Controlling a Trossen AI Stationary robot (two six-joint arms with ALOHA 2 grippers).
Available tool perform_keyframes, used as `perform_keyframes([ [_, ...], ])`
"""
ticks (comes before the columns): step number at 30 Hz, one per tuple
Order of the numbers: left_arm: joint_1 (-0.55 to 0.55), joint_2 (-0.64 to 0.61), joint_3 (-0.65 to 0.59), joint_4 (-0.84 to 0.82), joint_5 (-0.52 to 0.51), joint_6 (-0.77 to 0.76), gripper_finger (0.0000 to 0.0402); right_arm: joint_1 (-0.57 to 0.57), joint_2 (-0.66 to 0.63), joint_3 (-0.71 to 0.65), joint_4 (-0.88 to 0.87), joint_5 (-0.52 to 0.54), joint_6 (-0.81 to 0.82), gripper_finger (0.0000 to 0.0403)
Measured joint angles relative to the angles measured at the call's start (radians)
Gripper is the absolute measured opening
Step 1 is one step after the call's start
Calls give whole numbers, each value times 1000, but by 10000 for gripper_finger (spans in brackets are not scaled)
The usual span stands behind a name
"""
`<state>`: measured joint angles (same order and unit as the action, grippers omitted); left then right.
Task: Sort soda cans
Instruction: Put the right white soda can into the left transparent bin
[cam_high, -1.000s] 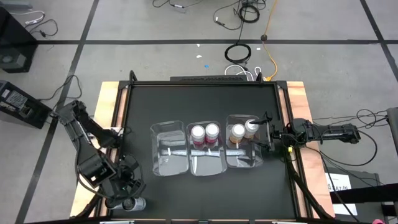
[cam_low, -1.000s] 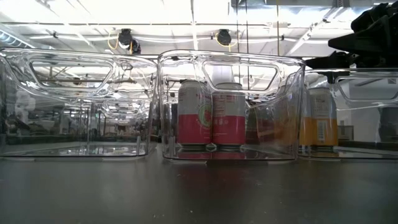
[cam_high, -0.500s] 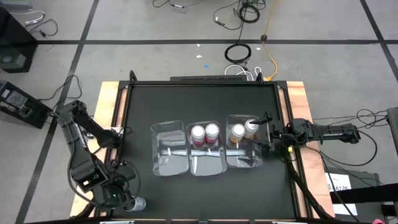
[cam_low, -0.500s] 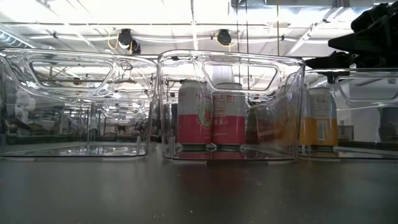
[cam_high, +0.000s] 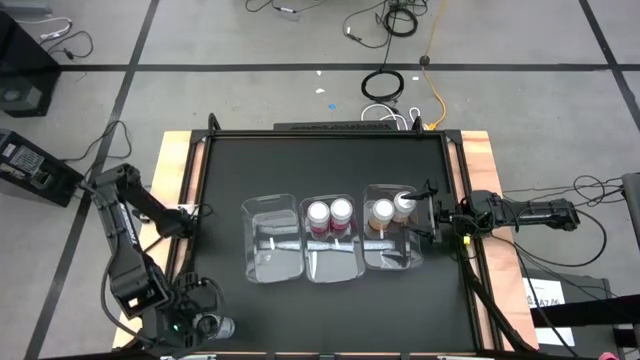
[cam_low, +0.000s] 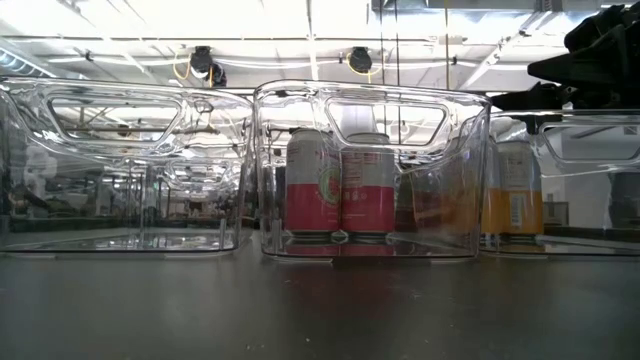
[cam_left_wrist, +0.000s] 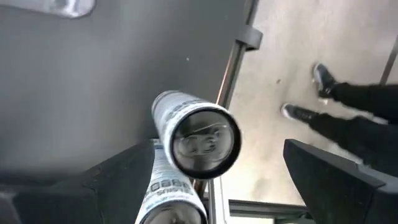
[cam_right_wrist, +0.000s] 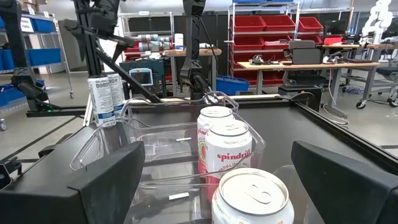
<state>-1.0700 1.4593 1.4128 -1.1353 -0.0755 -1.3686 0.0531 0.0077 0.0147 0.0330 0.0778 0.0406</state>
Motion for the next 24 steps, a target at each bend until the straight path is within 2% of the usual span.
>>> perform_keyframes([
  [8, -4, 82, 0, -37, 70, 91, 365, 0, 0, 0, 0, 0, 0, 398],
  [24, -4, 165, 0, -26, 50, 130, 365, 0, 0, 0, 0, 0, 0, 398],
])
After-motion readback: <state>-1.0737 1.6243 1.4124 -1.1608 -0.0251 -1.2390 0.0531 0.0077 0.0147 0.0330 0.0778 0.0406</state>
